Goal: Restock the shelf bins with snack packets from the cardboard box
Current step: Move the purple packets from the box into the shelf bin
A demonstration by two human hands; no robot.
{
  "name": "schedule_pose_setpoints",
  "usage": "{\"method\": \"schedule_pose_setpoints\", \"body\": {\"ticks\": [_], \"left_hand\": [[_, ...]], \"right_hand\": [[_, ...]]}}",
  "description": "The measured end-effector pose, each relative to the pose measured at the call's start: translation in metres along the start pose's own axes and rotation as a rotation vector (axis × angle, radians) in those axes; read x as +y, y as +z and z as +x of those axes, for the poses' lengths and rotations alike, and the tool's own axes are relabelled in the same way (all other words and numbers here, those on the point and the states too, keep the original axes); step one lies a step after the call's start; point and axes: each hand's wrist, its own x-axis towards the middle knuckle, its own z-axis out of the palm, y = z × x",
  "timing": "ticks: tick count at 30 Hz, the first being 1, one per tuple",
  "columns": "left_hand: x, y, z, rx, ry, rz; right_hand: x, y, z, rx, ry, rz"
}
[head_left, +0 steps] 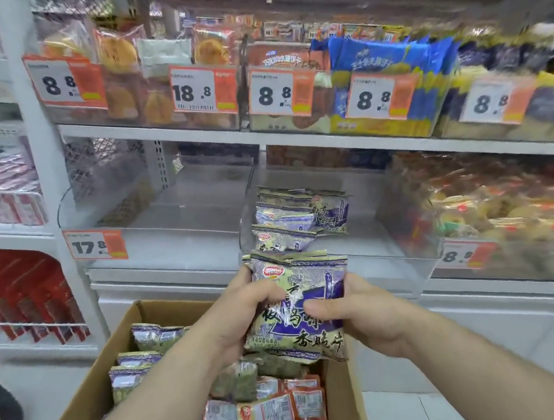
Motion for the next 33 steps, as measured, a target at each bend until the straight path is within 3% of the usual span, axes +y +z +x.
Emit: {"method": "schedule_pose_setpoints", "body": {"ticks": [4, 7, 9, 12, 17, 25, 30, 33], "left_hand": [[0.015, 0.020, 0.015, -0.003, -0.024, 0.075], [0.026, 0.029, 0.029, 0.042, 0.082, 0.219], [0.027, 0.022, 0.043, 0.161, 0.345, 0.518], [0.022, 0.009, 0.064, 0.286, 0.757, 1.147], [-0.004, 0.005, 0.091, 0.304, 0.593, 1.703], [-0.009, 0.005, 0.098, 0.366, 0.604, 1.730], [-0.013, 0.004, 0.101, 0.399, 0.628, 1.718], [-0.013, 0.005, 0.100, 0.406, 0.617, 1.710]], "right_hand": [[-0.014, -0.012, -0.001, 0.106, 0.052, 0.147], [-0.031, -0.029, -0.003, 0.171, 0.098, 0.272], [-0.045, -0.047, 0.002, 0.276, 0.084, 0.254], [-0.065, -0.084, 0.023, 0.491, 0.023, 0.054], [-0.072, -0.124, 0.078, 0.675, 0.012, -0.221], [-0.032, -0.151, 0.151, 0.570, 0.085, -0.405], [-0.008, -0.158, 0.169, 0.610, 0.155, -0.641], [-0.010, -0.154, 0.168, 0.612, 0.215, -0.616]]}}
